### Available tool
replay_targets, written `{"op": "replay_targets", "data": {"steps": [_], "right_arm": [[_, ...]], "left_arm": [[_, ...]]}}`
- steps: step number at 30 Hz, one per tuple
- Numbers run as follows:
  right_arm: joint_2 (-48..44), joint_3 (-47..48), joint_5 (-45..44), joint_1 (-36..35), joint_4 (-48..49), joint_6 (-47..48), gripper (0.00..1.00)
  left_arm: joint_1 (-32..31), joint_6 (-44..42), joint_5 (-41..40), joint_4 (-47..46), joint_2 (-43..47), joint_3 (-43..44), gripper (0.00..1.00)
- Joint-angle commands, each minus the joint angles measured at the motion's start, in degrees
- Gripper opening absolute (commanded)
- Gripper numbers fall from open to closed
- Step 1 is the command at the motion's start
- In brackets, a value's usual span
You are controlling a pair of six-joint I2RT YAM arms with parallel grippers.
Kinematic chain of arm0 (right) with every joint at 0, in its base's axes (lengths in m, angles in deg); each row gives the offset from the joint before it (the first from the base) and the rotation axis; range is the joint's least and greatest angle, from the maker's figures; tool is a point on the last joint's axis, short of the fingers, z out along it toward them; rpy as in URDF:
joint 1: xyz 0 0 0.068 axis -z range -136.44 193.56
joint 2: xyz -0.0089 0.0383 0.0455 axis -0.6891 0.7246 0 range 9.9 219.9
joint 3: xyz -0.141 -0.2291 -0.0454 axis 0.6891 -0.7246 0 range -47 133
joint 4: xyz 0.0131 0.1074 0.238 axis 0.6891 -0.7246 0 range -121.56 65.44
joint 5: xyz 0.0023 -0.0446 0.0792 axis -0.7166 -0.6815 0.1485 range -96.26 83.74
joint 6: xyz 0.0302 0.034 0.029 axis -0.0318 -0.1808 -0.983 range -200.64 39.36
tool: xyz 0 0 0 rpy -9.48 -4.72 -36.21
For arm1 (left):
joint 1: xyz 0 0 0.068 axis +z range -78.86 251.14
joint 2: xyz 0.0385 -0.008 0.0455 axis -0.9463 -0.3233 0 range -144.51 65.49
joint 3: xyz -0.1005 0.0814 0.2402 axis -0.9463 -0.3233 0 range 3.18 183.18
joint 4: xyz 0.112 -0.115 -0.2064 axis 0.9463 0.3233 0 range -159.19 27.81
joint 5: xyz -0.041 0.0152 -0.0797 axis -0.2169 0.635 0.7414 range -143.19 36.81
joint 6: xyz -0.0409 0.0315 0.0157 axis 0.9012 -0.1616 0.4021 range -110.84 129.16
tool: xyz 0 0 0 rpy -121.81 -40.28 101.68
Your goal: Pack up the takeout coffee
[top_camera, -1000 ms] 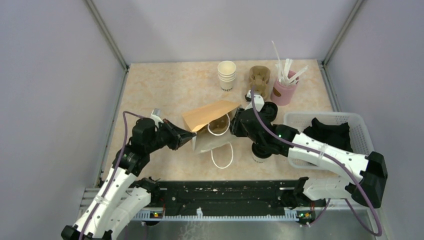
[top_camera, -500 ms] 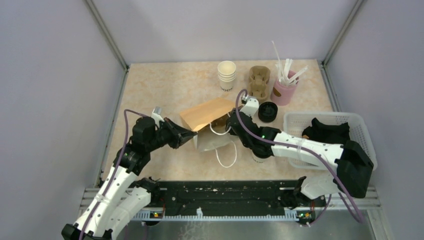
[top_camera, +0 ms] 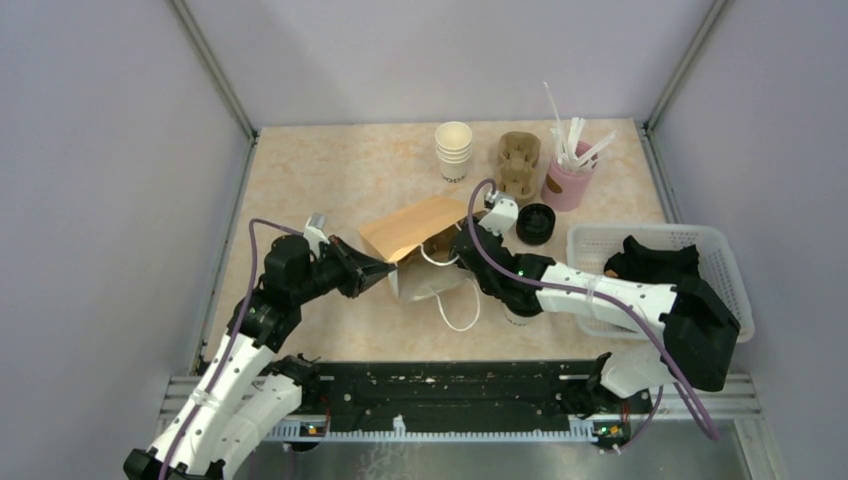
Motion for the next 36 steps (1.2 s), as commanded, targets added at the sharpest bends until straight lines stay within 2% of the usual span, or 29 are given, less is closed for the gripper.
{"op": "replay_targets", "data": {"steps": [1,5,12,19,24,27,30,36], "right_arm": [[0.9,-0.5,-2.6,0.5,3.1,-4.1,0.35],[3.0,0.2,-4.4,0.6,2.9,-5.6,0.34],[7.1,2.9,-6.7,0.8,-3.6,-12.9,0.30],[7.7,1.7,-5.6,2.3,2.4,-8.7,0.27],[8.5,0.6,-2.6,3.8,8.1,-7.3,0.15],[9.2,0.5,-0.1,4.1,12.6,-4.7,0.17],[10.6,1.5,0.7,4.3,12.1,-4.7,0.22],[12.9,3.8,1.4,4.6,10.7,-2.2,0.12]], "left_arm": [[0.0,0.5,2.9,-2.3,0.7,-0.9,0.00],[0.0,0.1,3.6,-2.0,0.8,-1.0,0.00],[0.0,0.1,3.8,-2.5,1.2,-1.3,0.00],[0.0,-0.1,4.4,-2.6,1.3,-1.7,0.00],[0.0,-0.3,4.4,-1.9,1.6,-1.6,0.00],[0.0,-0.6,4.6,-1.4,1.7,-1.6,0.00],[0.0,-0.6,4.6,-1.0,1.7,-1.7,0.00],[0.0,-0.6,4.2,-0.4,1.6,-1.3,0.00]]}}
